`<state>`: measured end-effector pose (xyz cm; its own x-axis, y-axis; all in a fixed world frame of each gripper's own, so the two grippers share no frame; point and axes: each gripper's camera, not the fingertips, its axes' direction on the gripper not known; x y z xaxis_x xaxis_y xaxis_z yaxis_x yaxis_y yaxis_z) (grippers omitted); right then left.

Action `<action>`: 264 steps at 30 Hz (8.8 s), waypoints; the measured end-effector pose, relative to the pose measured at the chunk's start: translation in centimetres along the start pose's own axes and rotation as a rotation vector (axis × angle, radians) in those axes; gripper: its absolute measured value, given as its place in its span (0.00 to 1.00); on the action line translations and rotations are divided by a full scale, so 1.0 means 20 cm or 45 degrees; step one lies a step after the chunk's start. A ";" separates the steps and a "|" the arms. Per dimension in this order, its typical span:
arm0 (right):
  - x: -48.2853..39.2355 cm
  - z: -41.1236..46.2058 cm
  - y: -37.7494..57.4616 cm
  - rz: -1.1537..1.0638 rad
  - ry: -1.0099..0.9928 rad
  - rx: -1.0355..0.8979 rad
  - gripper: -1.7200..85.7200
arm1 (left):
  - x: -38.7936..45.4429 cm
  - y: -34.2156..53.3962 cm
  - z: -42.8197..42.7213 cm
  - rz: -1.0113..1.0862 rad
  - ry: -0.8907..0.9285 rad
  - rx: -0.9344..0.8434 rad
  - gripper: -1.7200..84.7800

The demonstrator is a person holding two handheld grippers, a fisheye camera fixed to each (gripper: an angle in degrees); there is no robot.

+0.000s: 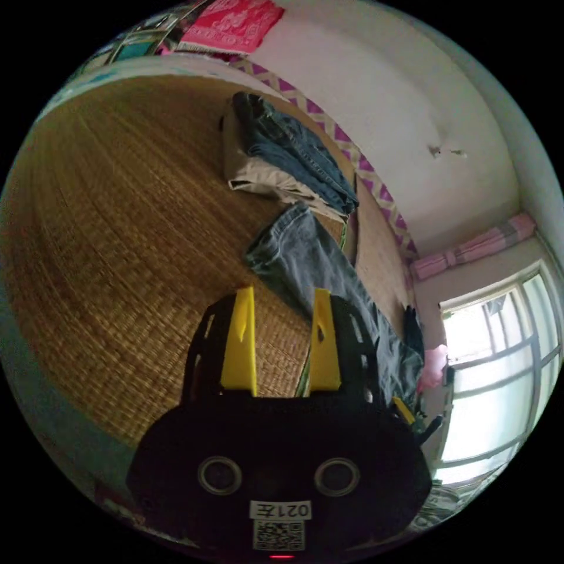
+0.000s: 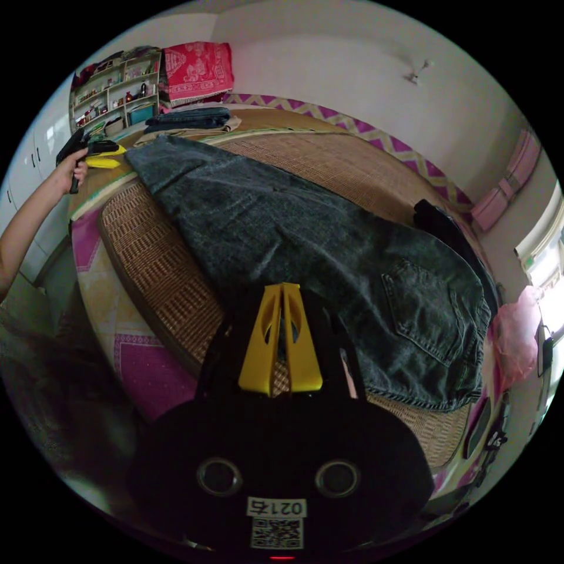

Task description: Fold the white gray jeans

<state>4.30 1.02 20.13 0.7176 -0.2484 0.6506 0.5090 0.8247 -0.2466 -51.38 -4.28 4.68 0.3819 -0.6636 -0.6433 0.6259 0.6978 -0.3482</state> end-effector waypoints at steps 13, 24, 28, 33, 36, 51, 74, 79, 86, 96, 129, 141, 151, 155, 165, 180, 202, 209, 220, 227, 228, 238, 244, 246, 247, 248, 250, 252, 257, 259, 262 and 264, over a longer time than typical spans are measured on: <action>0.09 0.12 0.03 0.043 -0.085 0.013 0.01 | -0.12 0.00 0.12 -0.235 0.172 0.075 0.02; 0.56 -0.17 0.32 0.350 -0.171 0.280 0.01 | 1.62 0.70 -0.04 0.981 -0.056 0.300 0.01; 0.71 -0.28 0.46 0.456 -0.182 0.326 0.01 | 2.09 1.08 0.31 1.259 -0.006 0.160 0.01; 0.90 -0.39 0.62 0.575 -0.212 0.347 0.01 | 2.30 1.55 1.23 1.356 -0.066 -0.298 0.01; 0.99 -0.41 0.68 0.624 -0.228 0.341 0.01 | 2.18 1.68 1.56 1.277 -0.126 -0.439 0.01; 2.03 -0.38 0.83 1.486 -0.310 0.473 0.18 | 2.01 1.72 1.42 1.502 0.431 -0.595 0.17; 1.22 -0.76 -0.70 0.509 -0.114 0.735 0.08 | 1.12 1.34 0.58 1.145 0.483 -0.266 0.09; 0.27 -0.37 -1.18 0.050 -0.067 0.614 0.08 | 0.92 1.28 0.54 1.042 0.457 -0.271 0.08; -0.26 0.37 -1.34 -0.079 -0.146 0.293 0.07 | 0.65 1.18 0.38 0.969 0.357 -0.227 0.08; -0.28 0.52 -1.49 -0.186 -0.292 0.181 0.10 | 0.63 0.86 0.35 0.852 0.395 -0.087 0.09; 1.72 0.55 -1.47 0.465 -1.067 0.111 0.07 | 0.81 0.01 0.68 0.621 0.477 -0.405 0.08; 0.83 0.72 -3.21 0.066 -1.261 0.255 0.08 | 0.43 -0.91 -0.39 0.400 0.285 0.310 0.09; 0.33 1.28 -3.16 0.038 -0.917 0.051 0.09 | -0.33 -1.02 -0.02 -0.056 0.396 0.394 0.11; 0.37 1.32 -2.66 -0.099 -0.808 0.001 0.09 | -0.21 -0.77 -0.12 0.110 0.330 0.449 0.08; 0.78 1.10 -1.52 -0.082 -0.023 0.181 0.16 | 0.71 0.27 0.28 0.781 -0.100 0.217 0.08; 1.04 1.40 -1.35 -0.164 0.491 -0.028 0.18 | 1.41 1.07 0.82 1.078 -0.225 0.138 0.02; 1.24 0.09 -1.44 0.166 0.455 0.326 0.07 | 1.40 1.34 0.72 1.180 -0.205 0.093 0.08; 0.17 0.02 -1.52 -0.329 0.142 0.423 0.07 | 1.38 1.37 0.59 1.130 -0.089 0.102 0.02; -0.31 0.32 -1.32 -0.303 -0.243 0.267 0.09 | 1.11 1.36 0.45 1.026 -0.206 0.132 0.01; 0.16 0.11 -1.33 -0.174 -0.638 0.232 0.10 | 1.06 1.34 0.44 0.981 -0.146 0.135 0.01; 0.24 0.08 -1.34 -0.139 -0.661 0.242 0.08 | 1.06 1.34 0.44 0.982 -0.145 0.130 0.01; 1.58 -0.39 -1.12 0.629 -1.122 0.686 0.02 | 1.07 1.30 0.44 0.988 -0.110 0.131 0.01; 2.53 -0.81 -0.50 1.114 -0.845 0.967 0.02 | 1.18 1.28 0.58 1.062 -0.059 0.078 0.02; 2.77 -0.80 -0.26 1.291 -0.634 0.837 0.03 | 1.27 1.27 0.67 1.121 -0.017 0.062 0.04; 2.81 -0.76 -0.21 1.319 -0.607 0.785 0.03 | 1.30 1.27 0.69 1.141 -0.005 0.046 0.05; 2.88 -0.67 -0.12 1.361 -0.634 0.718 0.03 | 1.37 1.27 0.75 1.189 0.014 0.012 0.07; 2.95 -0.54 0.00 1.441 -0.705 0.575 0.04 | 1.48 1.29 0.83 1.271 0.043 -0.034 0.08; 2.93 -0.55 0.08 1.432 -0.715 0.641 0.07 | 1.64 1.35 0.93 1.406 0.069 -0.064 0.09; 2.71 -0.76 0.07 1.354 -0.449 0.712 0.08 | 2.00 1.49 1.16 1.640 0.052 -0.115 0.11; 2.59 -0.82 0.02 1.243 -0.398 0.715 0.08 | 2.12 1.53 1.28 1.664 0.040 -0.152 0.12; 2.36 -0.88 -0.09 1.037 -0.359 0.690 0.08 | 2.29 1.61 1.48 1.736 -0.084 -0.181 0.13; 2.17 -0.90 -0.15 0.913 -0.370 0.669 0.07 | 2.37 1.67 1.61 1.782 -0.175 -0.217 0.15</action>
<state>42.54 -21.30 36.29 0.5941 0.4868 0.6404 -0.3405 0.8735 -0.3481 9.56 -21.16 -15.53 0.6774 0.5793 -0.4534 -0.4036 0.8080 0.4293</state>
